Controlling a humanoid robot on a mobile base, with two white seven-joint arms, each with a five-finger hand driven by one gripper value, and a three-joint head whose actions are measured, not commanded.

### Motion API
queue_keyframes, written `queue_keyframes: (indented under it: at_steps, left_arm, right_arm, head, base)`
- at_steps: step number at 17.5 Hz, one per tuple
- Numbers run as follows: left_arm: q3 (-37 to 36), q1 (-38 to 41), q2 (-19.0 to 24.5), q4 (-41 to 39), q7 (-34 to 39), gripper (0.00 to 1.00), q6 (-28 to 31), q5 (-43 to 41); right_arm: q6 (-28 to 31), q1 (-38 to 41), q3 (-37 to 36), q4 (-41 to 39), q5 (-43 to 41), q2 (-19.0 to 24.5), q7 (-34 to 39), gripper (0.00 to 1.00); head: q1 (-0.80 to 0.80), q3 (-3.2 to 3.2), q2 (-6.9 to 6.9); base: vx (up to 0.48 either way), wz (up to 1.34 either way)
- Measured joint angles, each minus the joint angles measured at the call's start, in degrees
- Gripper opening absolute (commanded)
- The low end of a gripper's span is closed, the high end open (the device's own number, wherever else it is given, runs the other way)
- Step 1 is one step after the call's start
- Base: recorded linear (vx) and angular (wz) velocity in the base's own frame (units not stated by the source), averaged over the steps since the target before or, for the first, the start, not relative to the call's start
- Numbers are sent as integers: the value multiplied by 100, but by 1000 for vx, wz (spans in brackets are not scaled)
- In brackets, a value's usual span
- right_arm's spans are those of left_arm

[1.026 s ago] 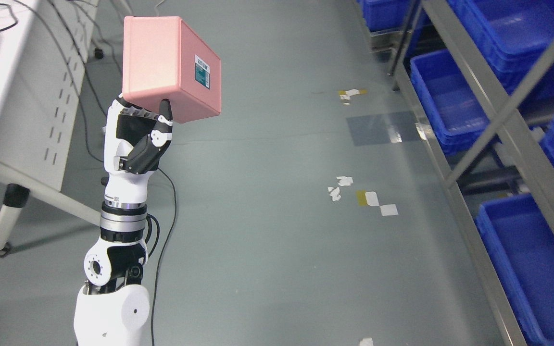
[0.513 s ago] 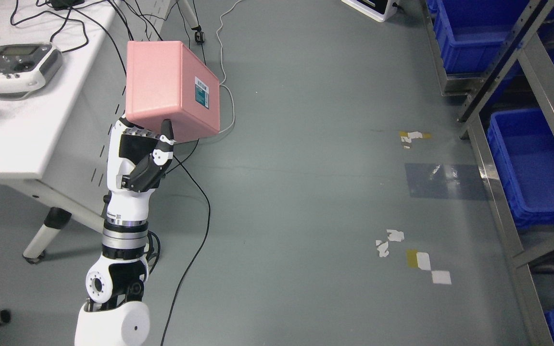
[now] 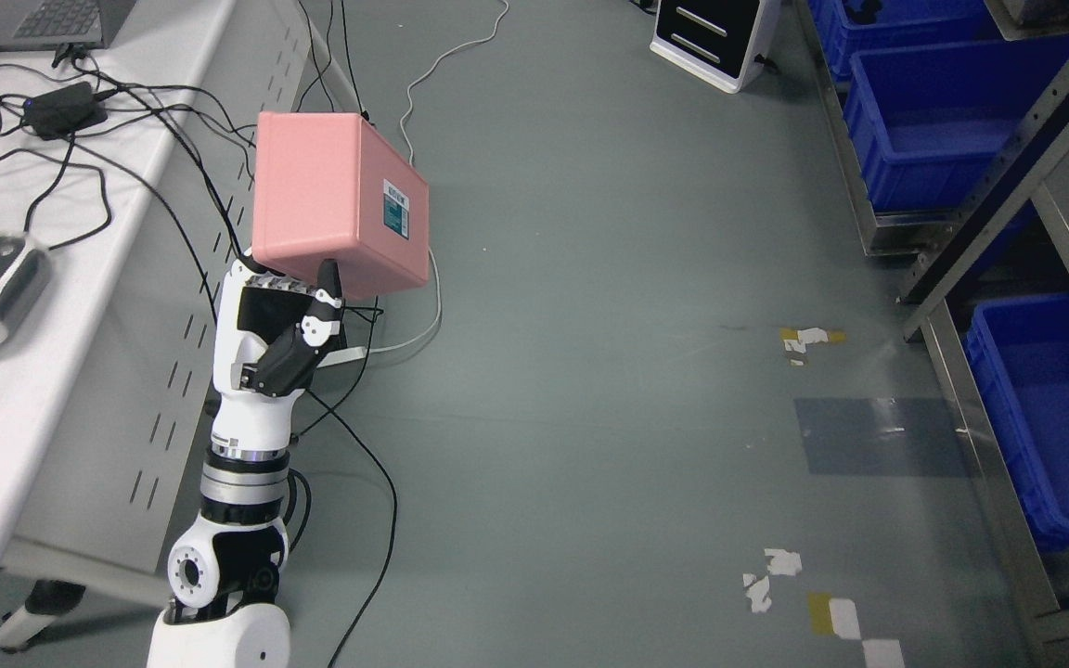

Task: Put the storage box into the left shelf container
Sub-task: 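Hold the pink box up in the left hand while turning toward the shelf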

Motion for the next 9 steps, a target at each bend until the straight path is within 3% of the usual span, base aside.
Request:
queue_keyframes:
  at_steps: [9]
  left_arm:
    - [-86, 322, 0, 0, -323, 2, -15, 1]
  right_arm:
    - [0, -1, 0, 0, 0, 0, 34, 100]
  head:
    - [0, 0, 0]
  base:
    - [481, 16]
